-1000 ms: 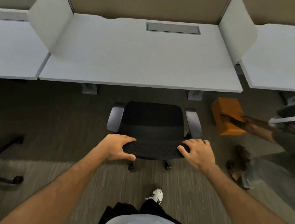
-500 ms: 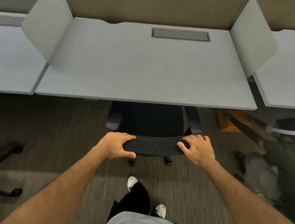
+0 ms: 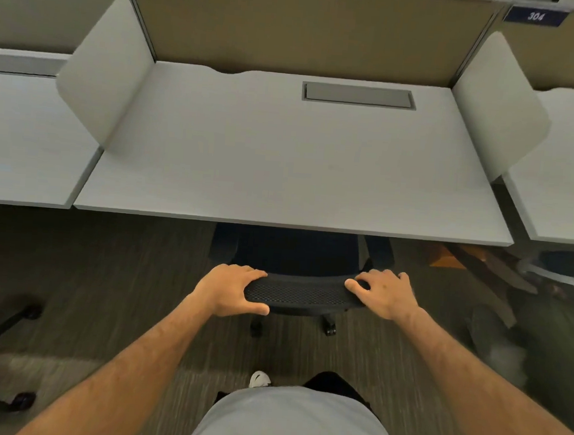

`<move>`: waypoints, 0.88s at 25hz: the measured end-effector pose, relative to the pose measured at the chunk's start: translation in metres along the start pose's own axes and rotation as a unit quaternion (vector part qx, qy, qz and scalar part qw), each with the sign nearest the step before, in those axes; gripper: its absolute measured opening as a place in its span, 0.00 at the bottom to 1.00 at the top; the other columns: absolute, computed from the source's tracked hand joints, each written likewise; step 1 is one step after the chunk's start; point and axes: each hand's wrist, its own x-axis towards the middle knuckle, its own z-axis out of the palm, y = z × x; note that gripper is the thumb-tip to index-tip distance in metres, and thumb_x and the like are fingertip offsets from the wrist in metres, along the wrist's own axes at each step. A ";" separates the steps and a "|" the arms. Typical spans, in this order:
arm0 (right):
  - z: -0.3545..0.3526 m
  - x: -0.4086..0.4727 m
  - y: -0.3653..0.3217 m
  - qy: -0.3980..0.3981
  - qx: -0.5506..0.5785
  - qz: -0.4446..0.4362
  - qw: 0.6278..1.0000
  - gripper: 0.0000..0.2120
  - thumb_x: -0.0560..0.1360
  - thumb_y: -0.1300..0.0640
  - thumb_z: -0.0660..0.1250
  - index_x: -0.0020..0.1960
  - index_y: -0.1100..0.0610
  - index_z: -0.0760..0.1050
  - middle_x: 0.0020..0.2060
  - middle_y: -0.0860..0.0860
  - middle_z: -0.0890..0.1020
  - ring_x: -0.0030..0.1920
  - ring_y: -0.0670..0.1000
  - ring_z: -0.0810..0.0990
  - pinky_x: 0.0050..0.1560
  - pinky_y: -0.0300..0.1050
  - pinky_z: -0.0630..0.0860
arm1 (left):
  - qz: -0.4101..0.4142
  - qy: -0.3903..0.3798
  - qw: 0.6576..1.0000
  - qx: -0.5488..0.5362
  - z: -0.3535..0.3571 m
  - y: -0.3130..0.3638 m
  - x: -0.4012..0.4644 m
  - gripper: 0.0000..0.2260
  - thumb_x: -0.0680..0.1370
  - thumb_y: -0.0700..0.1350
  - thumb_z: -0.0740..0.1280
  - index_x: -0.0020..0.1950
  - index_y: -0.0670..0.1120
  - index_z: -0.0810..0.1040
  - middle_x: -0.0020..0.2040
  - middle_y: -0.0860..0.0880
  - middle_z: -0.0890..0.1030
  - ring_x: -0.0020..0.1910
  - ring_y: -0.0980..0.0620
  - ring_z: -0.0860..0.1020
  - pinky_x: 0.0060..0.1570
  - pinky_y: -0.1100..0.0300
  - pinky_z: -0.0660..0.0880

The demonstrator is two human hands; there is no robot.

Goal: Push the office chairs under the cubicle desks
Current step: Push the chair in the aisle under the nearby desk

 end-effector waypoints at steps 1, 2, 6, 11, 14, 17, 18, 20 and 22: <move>-0.002 0.002 -0.001 -0.021 0.002 -0.002 1.000 0.37 0.76 0.25 0.40 0.65 0.43 0.78 0.57 0.46 0.81 0.60 0.52 0.77 0.68 0.64 0.65 | -0.007 0.010 1.000 0.009 0.003 0.001 -0.002 0.44 0.69 0.81 0.55 0.77 0.55 0.68 0.65 0.57 0.78 0.58 0.56 0.77 0.59 0.56 0.75; -0.002 0.004 -0.002 -0.039 0.003 -0.004 0.999 0.38 0.76 0.25 0.39 0.66 0.43 0.77 0.58 0.46 0.81 0.60 0.52 0.77 0.69 0.66 0.64 | -0.017 0.023 0.999 0.018 0.006 0.003 -0.006 0.44 0.69 0.82 0.54 0.76 0.55 0.68 0.65 0.56 0.78 0.59 0.56 0.77 0.61 0.55 0.74; 0.004 0.001 0.000 -0.036 -0.012 -0.042 0.998 0.37 0.76 0.26 0.37 0.65 0.42 0.76 0.56 0.46 0.82 0.58 0.51 0.78 0.68 0.67 0.67 | -0.084 0.101 0.991 0.024 0.022 0.015 -0.026 0.44 0.70 0.82 0.52 0.75 0.53 0.70 0.70 0.53 0.75 0.69 0.51 0.72 0.73 0.48 0.65; 0.010 -0.018 0.005 0.052 -0.031 -0.127 0.990 0.35 0.78 0.36 0.35 0.66 0.46 0.74 0.56 0.48 0.82 0.55 0.53 0.80 0.59 0.59 0.73 | -0.220 0.145 0.964 -0.023 0.050 0.061 -0.059 0.37 0.80 0.69 0.53 0.83 0.51 0.52 0.84 0.49 0.51 0.82 0.46 0.45 0.78 0.41 0.57; 0.013 -0.024 -0.006 0.035 -0.079 -0.183 0.979 0.34 0.81 0.39 0.34 0.78 0.51 0.62 0.72 0.53 0.73 0.68 0.58 0.73 0.69 0.63 0.68 | -0.279 0.154 0.947 -0.040 0.059 0.093 -0.083 0.36 0.81 0.68 0.48 0.84 0.52 0.46 0.84 0.49 0.44 0.82 0.46 0.41 0.79 0.39 0.50; 0.017 -0.029 -0.041 -0.018 -0.041 -0.275 0.961 0.35 0.82 0.32 0.41 0.83 0.49 0.46 0.82 0.53 0.52 0.82 0.57 0.49 0.79 0.61 0.45 | -0.360 0.164 0.917 -0.054 0.076 0.121 -0.123 0.39 0.77 0.71 0.41 0.84 0.51 0.49 0.84 0.47 0.50 0.82 0.47 0.44 0.79 0.41 0.43; 0.020 -0.035 -0.060 -0.027 -0.045 -0.323 0.945 0.37 0.81 0.31 0.41 0.83 0.49 0.41 0.83 0.53 0.45 0.82 0.56 0.41 0.79 0.60 0.40 | -0.394 0.174 0.900 -0.068 0.086 0.130 -0.145 0.40 0.76 0.71 0.40 0.84 0.51 0.49 0.84 0.47 0.50 0.82 0.47 0.44 0.78 0.41 0.41; 0.027 -0.051 -0.097 -0.042 -0.043 -0.401 0.914 0.38 0.80 0.30 0.39 0.82 0.50 0.37 0.82 0.52 0.38 0.80 0.54 0.33 0.79 0.58 0.34 | -0.449 0.198 0.866 -0.097 0.102 0.146 -0.191 0.41 0.75 0.72 0.41 0.84 0.51 0.49 0.84 0.47 0.50 0.82 0.47 0.44 0.77 0.43 0.39; 0.036 -0.075 -0.134 -0.063 -0.050 -0.463 0.883 0.38 0.81 0.32 0.41 0.82 0.50 0.35 0.81 0.51 0.36 0.79 0.52 0.30 0.79 0.57 0.33 | -0.507 0.226 0.824 -0.114 0.120 0.161 -0.241 0.41 0.75 0.72 0.41 0.84 0.51 0.49 0.84 0.46 0.50 0.82 0.47 0.45 0.77 0.44 0.38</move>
